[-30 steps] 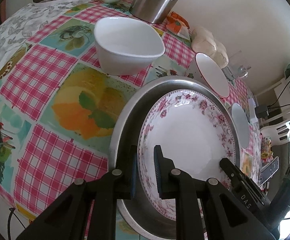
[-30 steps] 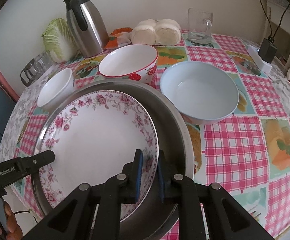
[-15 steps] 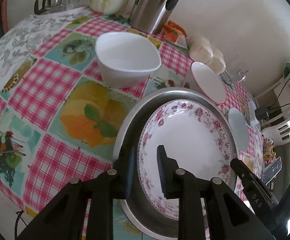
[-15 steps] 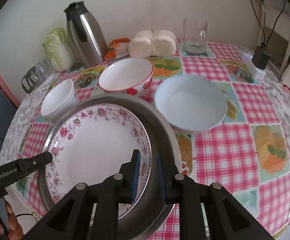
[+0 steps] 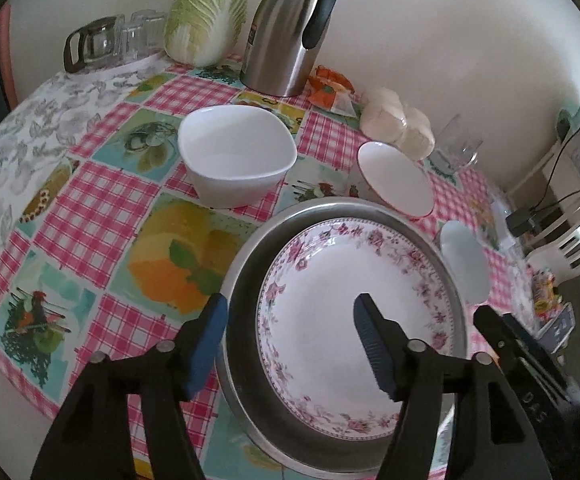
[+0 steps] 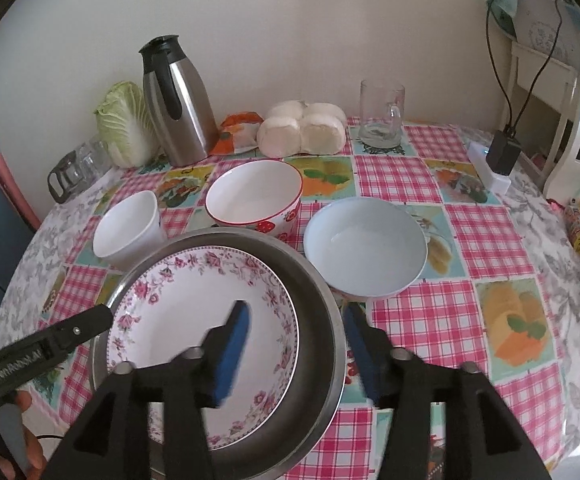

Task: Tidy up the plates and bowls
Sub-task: 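Open both grippers to release the plate in the tray, then move both grippers to the rim of the red-rimmed white bowl, then close both grippers on the red-rimmed bowl rim, then lift the red-rimmed bowl with both grippers and carry it over the tray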

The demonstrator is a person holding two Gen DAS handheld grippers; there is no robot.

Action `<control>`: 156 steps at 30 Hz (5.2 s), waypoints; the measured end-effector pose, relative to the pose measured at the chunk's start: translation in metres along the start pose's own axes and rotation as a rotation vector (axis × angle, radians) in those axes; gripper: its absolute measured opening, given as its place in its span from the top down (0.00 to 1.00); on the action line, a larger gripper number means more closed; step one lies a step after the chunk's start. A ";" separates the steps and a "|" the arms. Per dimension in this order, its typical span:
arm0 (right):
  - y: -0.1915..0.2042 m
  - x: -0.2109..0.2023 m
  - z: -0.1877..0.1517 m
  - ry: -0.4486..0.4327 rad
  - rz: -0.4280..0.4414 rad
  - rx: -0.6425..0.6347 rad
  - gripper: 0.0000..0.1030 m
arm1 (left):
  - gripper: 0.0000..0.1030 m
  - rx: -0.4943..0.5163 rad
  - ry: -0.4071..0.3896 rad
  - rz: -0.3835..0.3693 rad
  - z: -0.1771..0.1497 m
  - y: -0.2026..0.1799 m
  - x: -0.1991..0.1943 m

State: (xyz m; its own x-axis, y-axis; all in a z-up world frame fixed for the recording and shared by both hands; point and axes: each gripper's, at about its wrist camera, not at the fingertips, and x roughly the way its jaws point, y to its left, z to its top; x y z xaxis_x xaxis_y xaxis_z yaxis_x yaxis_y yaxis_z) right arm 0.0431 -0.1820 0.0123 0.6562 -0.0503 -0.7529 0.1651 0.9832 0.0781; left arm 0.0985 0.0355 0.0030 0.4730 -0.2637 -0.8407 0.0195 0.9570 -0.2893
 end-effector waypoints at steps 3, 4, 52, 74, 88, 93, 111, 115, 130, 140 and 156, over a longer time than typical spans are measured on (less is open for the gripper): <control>0.000 0.000 0.000 -0.003 0.007 -0.008 0.32 | 0.23 0.021 -0.006 0.028 -0.001 -0.003 0.002; 0.000 0.000 0.000 -0.006 0.003 -0.004 0.30 | 0.22 0.027 -0.010 0.038 -0.002 -0.003 0.003; -0.038 0.011 0.000 -0.022 0.014 0.155 0.00 | 0.04 0.038 -0.229 -0.023 0.025 -0.012 -0.007; -0.039 0.034 0.084 -0.022 0.089 0.117 0.00 | 0.04 0.159 -0.098 -0.106 0.128 -0.038 0.014; -0.023 0.103 0.135 0.171 0.095 0.059 0.24 | 0.12 0.161 0.154 -0.029 0.164 -0.065 0.086; -0.016 0.131 0.137 0.234 0.059 0.021 0.38 | 0.27 0.178 0.219 0.008 0.164 -0.074 0.112; -0.002 0.192 0.131 0.379 0.040 -0.025 0.85 | 0.74 0.124 0.407 0.029 0.143 -0.081 0.187; -0.001 0.203 0.128 0.403 0.034 -0.030 0.90 | 0.77 0.105 0.414 0.005 0.142 -0.082 0.195; -0.002 0.204 0.126 0.369 0.019 -0.025 0.90 | 0.92 0.157 0.363 -0.030 0.138 -0.086 0.193; -0.009 0.170 0.147 0.271 0.032 -0.002 0.90 | 0.92 0.155 0.273 -0.073 0.155 -0.097 0.158; 0.014 0.056 0.116 0.112 0.029 -0.049 0.90 | 0.92 0.130 0.071 -0.104 0.104 -0.089 0.047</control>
State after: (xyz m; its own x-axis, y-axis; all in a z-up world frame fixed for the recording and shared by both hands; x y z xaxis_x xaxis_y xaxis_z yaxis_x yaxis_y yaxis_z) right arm 0.1675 -0.1913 0.0469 0.5738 -0.0041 -0.8190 0.1094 0.9914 0.0716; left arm 0.2107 -0.0497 0.0364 0.3996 -0.3657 -0.8406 0.1810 0.9304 -0.3187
